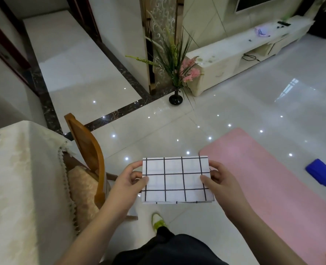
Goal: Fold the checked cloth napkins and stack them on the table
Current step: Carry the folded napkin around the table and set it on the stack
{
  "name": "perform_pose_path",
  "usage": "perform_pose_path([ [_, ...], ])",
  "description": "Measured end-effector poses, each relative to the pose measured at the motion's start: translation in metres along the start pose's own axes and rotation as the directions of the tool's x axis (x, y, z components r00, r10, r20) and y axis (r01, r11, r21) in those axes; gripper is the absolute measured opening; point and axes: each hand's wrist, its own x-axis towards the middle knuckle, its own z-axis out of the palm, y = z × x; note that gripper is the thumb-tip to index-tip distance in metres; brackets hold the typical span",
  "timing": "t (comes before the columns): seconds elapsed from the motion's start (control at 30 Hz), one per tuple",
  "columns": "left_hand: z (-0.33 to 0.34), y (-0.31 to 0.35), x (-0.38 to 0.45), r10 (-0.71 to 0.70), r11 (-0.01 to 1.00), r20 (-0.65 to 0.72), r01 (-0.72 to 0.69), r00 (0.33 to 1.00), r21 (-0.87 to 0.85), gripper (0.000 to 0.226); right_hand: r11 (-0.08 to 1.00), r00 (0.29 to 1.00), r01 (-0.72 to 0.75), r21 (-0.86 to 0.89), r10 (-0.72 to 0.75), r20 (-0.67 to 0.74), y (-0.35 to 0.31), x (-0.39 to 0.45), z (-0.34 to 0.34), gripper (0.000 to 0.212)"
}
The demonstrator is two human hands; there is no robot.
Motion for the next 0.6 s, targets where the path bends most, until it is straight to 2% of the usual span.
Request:
perform_pose_path([
  [0.33,-0.029,0.06,0.1,0.016,1.0,-0.037,-0.016,0.999,0.003,0.044,1.0,0.998,-0.017,0.01,0.016,0.059,-0.057,0.123,0.031,0.037],
  [0.6,-0.05,0.087,0.176,-0.027,0.999,-0.155,0.023,0.987,-0.029,0.044,1.0,0.978,-0.004,-0.017,0.008,0.206,-0.089,0.24,0.063,0.037],
])
